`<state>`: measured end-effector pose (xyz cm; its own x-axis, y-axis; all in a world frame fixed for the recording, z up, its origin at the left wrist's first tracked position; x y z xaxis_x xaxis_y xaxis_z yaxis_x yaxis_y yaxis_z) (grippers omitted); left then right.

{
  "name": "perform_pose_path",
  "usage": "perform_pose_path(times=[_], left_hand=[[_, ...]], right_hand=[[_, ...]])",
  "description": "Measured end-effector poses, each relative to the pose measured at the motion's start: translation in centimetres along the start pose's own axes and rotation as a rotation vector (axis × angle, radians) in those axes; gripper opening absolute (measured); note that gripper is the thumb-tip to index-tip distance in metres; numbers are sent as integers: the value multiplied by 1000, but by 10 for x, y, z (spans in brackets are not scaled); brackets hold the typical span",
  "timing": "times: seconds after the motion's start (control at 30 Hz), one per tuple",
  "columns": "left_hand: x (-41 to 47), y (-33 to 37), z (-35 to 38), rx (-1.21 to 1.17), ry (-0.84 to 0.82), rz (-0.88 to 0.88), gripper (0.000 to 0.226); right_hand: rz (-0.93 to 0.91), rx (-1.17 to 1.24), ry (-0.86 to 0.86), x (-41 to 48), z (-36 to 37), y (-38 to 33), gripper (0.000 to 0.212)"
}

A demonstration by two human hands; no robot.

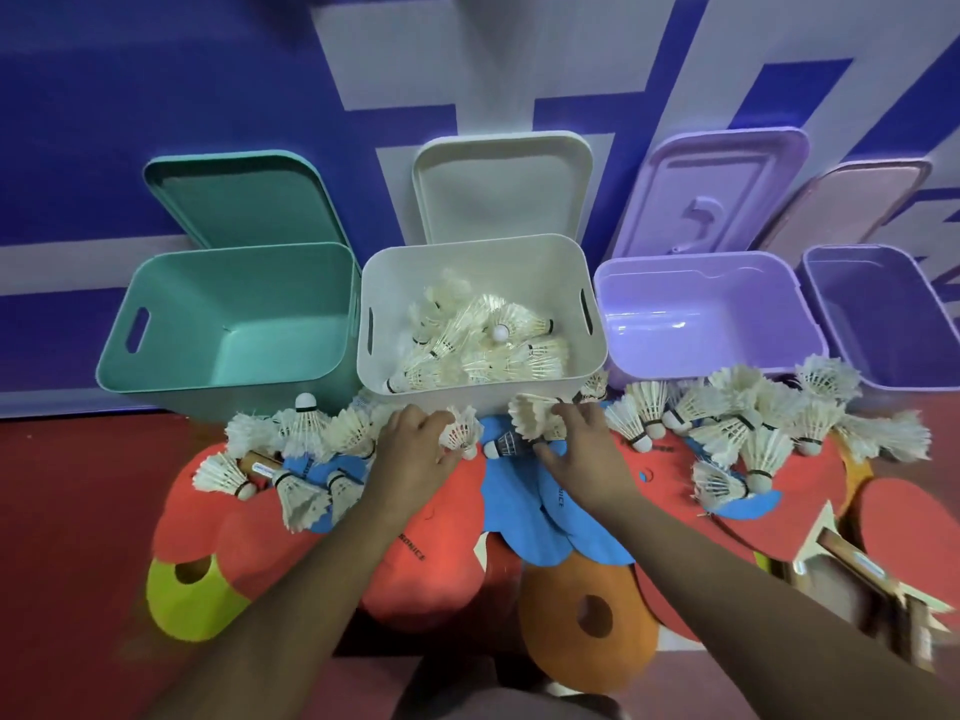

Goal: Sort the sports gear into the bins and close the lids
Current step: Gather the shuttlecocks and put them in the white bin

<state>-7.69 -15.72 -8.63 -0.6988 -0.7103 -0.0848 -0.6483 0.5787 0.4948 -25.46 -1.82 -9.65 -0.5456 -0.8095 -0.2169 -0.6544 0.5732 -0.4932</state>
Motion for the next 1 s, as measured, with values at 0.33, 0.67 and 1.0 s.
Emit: perform_pose_path(times=[0.33, 0.67, 1.0], left_hand=[[4, 4, 21, -41, 24, -7, 19], [-19, 16, -12, -893, 98, -305, 26], [-44, 66, 3, -1024, -46, -268, 21]], right_hand=[[-147, -248, 33, 17, 14, -12, 40], [-102, 478, 27, -15, -37, -8, 60], [59, 1035, -35, -22, -71, -25, 15]])
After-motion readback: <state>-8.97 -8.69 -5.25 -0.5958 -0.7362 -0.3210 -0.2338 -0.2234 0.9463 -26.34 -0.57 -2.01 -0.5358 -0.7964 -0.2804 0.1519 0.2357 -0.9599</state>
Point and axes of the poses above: each hand's wrist, its own x-axis towards the middle knuckle, its own z-axis out of the palm, y = z × x, the point moved 8 cm from there along x, towards the middle knuckle, and after that the axes turned 8 degrees about -x, right-handed, at the moved point
